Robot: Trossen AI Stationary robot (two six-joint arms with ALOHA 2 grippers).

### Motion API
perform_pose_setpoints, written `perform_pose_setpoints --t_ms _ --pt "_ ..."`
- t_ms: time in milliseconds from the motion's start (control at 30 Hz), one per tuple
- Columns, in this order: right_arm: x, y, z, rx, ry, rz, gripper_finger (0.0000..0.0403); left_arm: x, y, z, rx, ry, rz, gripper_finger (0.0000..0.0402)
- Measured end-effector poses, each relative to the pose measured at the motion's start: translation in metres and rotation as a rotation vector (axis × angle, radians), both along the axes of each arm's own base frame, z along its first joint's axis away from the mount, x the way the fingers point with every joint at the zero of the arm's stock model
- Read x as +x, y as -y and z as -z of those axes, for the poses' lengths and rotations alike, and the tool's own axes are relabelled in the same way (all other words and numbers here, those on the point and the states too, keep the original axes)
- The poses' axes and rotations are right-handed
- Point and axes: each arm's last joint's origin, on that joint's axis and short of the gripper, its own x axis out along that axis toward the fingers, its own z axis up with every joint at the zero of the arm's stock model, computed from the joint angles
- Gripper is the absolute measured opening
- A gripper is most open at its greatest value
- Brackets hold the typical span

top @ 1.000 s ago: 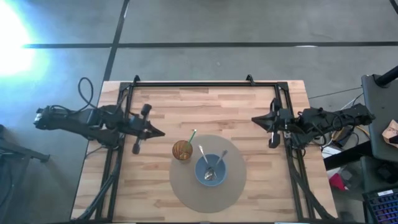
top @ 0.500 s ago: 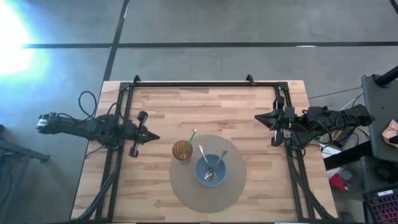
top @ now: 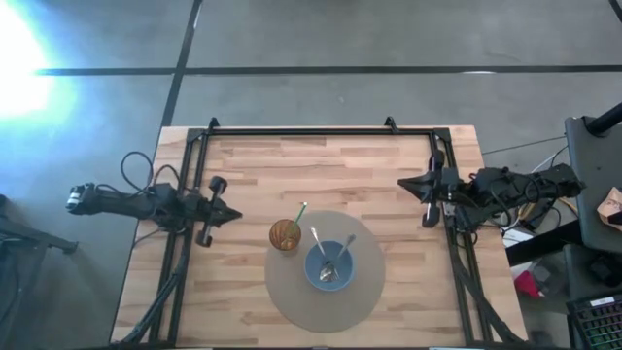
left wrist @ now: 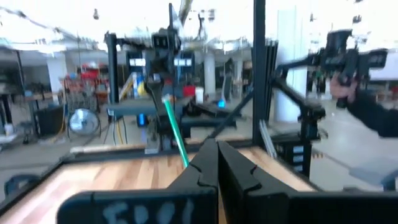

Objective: Pick & Place Utensil
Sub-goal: Return to Home Position

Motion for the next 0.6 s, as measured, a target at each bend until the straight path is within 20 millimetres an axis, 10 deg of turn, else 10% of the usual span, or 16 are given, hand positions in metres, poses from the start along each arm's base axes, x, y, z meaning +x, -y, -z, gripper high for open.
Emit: perform_pose_setpoints --t_ms 600 --pt "-0.034 0.01 -0.001 0.038 0.112 0.039 0.0008 -0.008 -0.001 0.01 -0.014 0.114 0.0 0.0002"
